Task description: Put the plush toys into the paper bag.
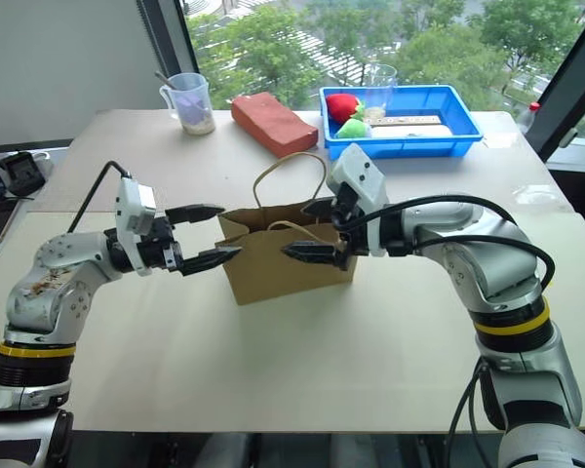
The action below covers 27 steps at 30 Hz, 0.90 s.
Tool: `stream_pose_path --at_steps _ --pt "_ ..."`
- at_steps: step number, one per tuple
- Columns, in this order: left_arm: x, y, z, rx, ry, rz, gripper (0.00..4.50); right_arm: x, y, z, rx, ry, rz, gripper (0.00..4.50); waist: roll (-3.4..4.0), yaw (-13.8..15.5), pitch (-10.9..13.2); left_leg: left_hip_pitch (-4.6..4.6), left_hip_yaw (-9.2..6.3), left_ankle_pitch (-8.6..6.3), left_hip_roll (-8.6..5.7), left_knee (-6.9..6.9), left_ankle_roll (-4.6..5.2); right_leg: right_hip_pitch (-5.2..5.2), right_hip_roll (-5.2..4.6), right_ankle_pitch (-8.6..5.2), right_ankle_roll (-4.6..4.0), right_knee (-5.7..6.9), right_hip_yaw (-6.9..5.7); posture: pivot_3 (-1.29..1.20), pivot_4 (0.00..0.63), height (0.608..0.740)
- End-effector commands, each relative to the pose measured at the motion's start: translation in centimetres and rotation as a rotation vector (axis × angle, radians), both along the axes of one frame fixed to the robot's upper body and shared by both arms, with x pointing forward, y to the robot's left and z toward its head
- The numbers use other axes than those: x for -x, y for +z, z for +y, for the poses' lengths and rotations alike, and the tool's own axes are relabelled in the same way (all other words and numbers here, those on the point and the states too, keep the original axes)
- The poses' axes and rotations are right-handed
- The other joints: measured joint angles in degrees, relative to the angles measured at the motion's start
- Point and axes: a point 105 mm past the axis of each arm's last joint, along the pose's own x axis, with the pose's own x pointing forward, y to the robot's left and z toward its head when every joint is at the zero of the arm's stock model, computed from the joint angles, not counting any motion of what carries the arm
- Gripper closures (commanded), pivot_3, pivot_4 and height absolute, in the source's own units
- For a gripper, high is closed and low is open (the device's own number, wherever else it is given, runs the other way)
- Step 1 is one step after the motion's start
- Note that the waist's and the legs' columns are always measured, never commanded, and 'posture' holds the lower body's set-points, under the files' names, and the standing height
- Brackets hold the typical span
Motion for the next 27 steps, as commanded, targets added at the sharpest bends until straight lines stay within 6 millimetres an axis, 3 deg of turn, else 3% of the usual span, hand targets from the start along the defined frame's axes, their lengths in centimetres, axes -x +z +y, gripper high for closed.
stream_pose_path --at_steps 1,15,16,17,24,25,27 --pt "-0.1 0.2 -0.1 -0.001 -0.010 -0.029 0.00 0.1 1.3 -0.4 -0.004 -0.014 -0.048 0.02 0.00 0.0 0.0 0.01 0.00 0.00 0.00 0.00 0.00 0.01 0.00 0.00 0.00 0.00 0.00 0.00 0.150 0.740" --pt "-1.9 -1.9 -2.1 -0.008 -0.068 -0.025 0.00 0.5 3.1 0.0 -0.014 -0.004 -0.087 0.02 0.00 0.0 0.0 0.01 0.00 0.00 -0.01 0.00 0.01 0.01 0.00 0.00 0.00 -0.01 -0.01 0.00 0.150 0.740" --pt "-2.0 -1.9 -2.1 -0.006 -0.067 -0.027 0.51 0.5 3.3 0.0 -0.016 -0.006 -0.090 0.00 0.00 0.0 0.0 0.00 0.00 0.00 -0.01 0.00 0.00 0.01 0.00 0.00 0.00 -0.01 -0.01 0.00 0.150 0.740" --pt "-2.1 -1.9 -2.1 -0.003 -0.068 -0.028 0.74 0.5 3.4 0.0 -0.018 -0.008 -0.093 0.00 0.00 0.0 0.0 0.00 0.00 0.00 -0.01 0.00 0.00 0.01 0.00 0.00 0.00 -0.01 0.00 0.00 0.150 0.740" --pt "-2.5 -1.5 -2.2 0.015 -0.086 -0.027 4.09 0.5 3.6 -0.2 -0.026 -0.035 -0.102 0.00 0.00 0.1 0.0 0.01 0.00 0.00 -0.01 0.00 0.00 0.03 0.00 0.00 0.00 -0.01 0.00 0.00 0.150 0.740" --pt "-2.5 -1.4 -2.3 0.020 -0.089 -0.026 4.42 0.6 3.7 -0.3 -0.027 -0.037 -0.105 0.00 0.00 0.1 0.0 0.00 0.00 0.00 -0.01 0.00 0.00 0.02 0.00 0.00 0.00 -0.01 -0.01 0.00 0.150 0.740" --pt "-2.6 -1.4 -2.2 0.018 -0.086 -0.025 4.42 0.7 4.3 -0.6 -0.030 -0.049 -0.121 0.00 0.00 0.1 0.0 -0.01 0.00 0.00 -0.01 0.00 0.00 0.02 0.00 0.00 0.00 -0.01 -0.01 0.00 0.150 0.740"
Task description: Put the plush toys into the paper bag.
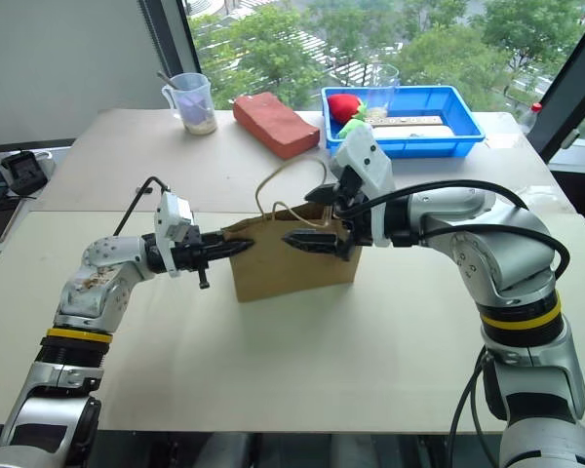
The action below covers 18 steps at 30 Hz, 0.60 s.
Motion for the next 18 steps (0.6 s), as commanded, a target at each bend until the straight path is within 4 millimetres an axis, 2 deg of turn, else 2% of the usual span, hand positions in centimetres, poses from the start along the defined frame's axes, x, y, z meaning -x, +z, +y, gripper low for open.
stream_pose_path --at_steps 1,9,12,15,18 --pt "-0.4 1.3 0.1 0.007 0.001 -0.045 4.42 0.6 2.8 -0.8 -0.018 -0.021 -0.098 0.00 0.00 0.0 0.0 -0.01 0.00 0.00 0.00 0.00 0.00 -0.01 0.00 0.00 0.00 0.00 0.00 0.00 0.150 0.740" --pt "-1.8 2.6 2.5 -0.013 0.047 -0.048 4.42 3.1 6.7 -4.4 -0.031 -0.027 -0.140 0.00 0.00 0.0 0.0 -0.02 0.00 -0.02 0.00 0.00 0.03 0.01 0.00 0.00 0.00 -0.04 -0.03 0.00 0.150 0.740" --pt "-0.9 3.2 2.1 -0.022 -0.042 -0.051 4.42 3.7 7.4 -5.7 -0.008 -0.033 -0.147 0.00 0.00 0.0 0.0 -0.02 0.01 -0.02 0.00 0.00 0.03 0.00 0.00 0.00 0.00 -0.04 -0.02 0.00 0.150 0.740" --pt "1.0 3.6 1.0 -0.057 -0.206 -0.044 4.42 4.2 7.8 -7.0 0.029 -0.029 -0.120 0.00 0.00 0.0 0.0 -0.03 0.03 -0.02 0.01 0.00 0.04 0.00 0.00 0.00 0.00 -0.04 -0.01 0.00 0.150 0.740" --pt "0.8 2.8 0.7 -0.093 -0.253 -0.025 4.42 4.5 8.1 -7.7 0.050 0.002 -0.098 0.00 0.00 0.1 0.0 -0.04 0.04 -0.02 0.01 0.00 0.04 0.02 0.00 0.00 0.00 -0.06 -0.01 0.00 0.150 0.740"
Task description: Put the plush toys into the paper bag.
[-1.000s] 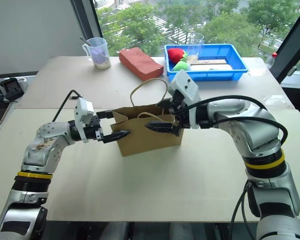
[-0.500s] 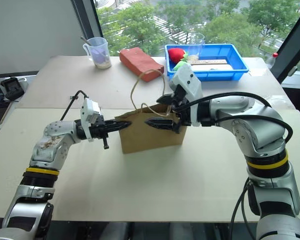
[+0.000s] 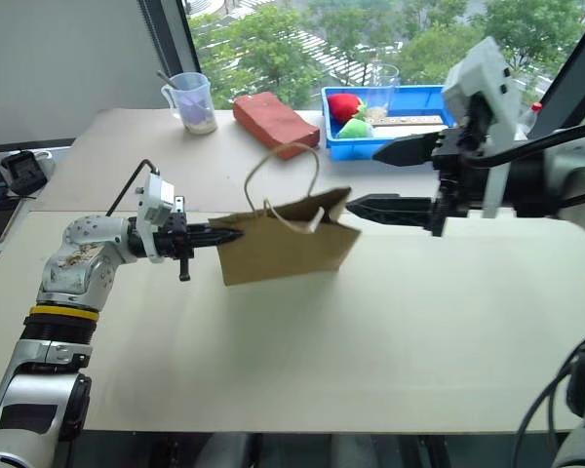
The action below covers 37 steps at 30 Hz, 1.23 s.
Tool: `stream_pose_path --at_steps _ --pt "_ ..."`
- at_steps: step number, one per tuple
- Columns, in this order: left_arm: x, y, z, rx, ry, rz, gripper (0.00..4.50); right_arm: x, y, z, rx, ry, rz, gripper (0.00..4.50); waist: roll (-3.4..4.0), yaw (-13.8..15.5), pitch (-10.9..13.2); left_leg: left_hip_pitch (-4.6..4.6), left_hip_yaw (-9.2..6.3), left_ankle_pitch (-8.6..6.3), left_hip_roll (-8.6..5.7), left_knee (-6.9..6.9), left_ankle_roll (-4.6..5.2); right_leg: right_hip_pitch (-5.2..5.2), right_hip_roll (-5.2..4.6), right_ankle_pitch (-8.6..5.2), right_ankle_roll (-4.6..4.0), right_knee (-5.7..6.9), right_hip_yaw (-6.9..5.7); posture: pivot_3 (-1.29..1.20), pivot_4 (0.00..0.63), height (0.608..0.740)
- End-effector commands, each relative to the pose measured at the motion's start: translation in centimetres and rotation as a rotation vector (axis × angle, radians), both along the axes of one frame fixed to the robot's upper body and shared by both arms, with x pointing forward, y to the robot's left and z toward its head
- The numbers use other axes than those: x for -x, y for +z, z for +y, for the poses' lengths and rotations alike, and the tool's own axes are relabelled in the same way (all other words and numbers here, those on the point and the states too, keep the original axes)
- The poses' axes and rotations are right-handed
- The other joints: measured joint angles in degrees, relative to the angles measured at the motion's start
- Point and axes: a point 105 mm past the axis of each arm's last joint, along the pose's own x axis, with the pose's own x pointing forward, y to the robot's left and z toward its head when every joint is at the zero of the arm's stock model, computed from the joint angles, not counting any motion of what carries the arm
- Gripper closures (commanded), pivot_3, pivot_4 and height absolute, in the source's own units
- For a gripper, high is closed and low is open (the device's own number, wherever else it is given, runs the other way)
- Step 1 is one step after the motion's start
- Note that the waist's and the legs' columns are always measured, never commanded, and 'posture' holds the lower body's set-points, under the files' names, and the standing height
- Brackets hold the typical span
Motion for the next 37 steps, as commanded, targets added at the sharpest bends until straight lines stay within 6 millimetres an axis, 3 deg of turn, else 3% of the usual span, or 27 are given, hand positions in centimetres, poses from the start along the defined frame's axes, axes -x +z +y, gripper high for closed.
stream_pose_path --at_steps 1,10,13,20,21,26,29,37 --pt "-0.1 0.3 -0.6 -0.036 -0.071 -0.033 4.42 0.9 1.7 -0.4 0.008 0.063 -0.042 0.00 0.00 0.1 0.0 0.00 0.02 0.00 -0.01 0.01 -0.01 0.00 0.00 0.00 0.00 -0.03 0.00 0.00 0.150 0.740" --pt "-0.1 -1.4 -2.0 -0.026 -0.105 0.004 4.42 0.3 1.0 0.4 -0.003 0.115 -0.017 0.00 0.00 -0.2 0.0 0.00 0.04 0.00 0.01 0.00 0.01 -0.01 0.00 0.00 0.00 -0.43 0.01 0.00 0.150 0.740" --pt "-0.3 -0.7 -1.1 -0.040 -0.078 -0.005 3.62 -0.2 0.6 0.3 0.000 0.107 -0.020 0.00 0.00 -0.1 0.0 -0.03 0.04 0.00 0.01 0.00 0.01 -0.02 0.00 0.00 0.00 -0.45 0.01 0.00 0.150 0.740" --pt "1.0 2.6 2.5 -0.085 0.037 -0.030 0.38 -0.6 -0.3 -1.6 0.026 0.036 -0.016 0.00 0.02 -0.1 0.0 -0.04 0.03 -0.01 0.03 0.00 0.01 -0.03 0.00 0.00 0.00 -0.46 0.01 0.00 0.150 0.740" --pt "1.1 3.3 3.0 -0.084 0.070 -0.033 0.08 -0.8 -0.6 -2.0 0.041 0.014 -0.016 0.00 0.02 0.0 0.0 -0.03 0.03 -0.01 0.02 -0.01 0.01 -0.02 0.00 0.00 0.00 -0.45 0.01 0.00 0.150 0.740" --pt "0.9 5.3 5.6 -0.138 0.297 -0.068 0.08 -1.0 -3.4 -4.4 0.092 -0.098 0.017 0.00 0.02 0.2 0.0 -0.03 0.03 -0.01 0.03 -0.01 0.02 0.00 0.00 -0.01 0.01 -0.47 0.00 0.00 0.150 0.740" --pt "0.8 6.2 7.0 -0.137 0.413 -0.098 0.08 -1.0 -4.1 -5.6 0.075 -0.165 0.017 0.00 0.02 0.1 0.0 -0.04 0.06 -0.01 0.03 -0.01 0.02 -0.01 0.00 -0.01 0.01 -0.47 0.02 0.00 0.150 0.740" --pt "0.4 7.0 7.8 -0.129 0.475 -0.133 0.08 -1.9 -5.3 -6.8 0.026 -0.234 0.012 0.00 0.06 0.0 0.0 0.06 0.08 0.00 0.03 -0.01 0.00 0.09 0.00 0.00 0.01 -0.46 0.03 0.00 0.150 0.740"
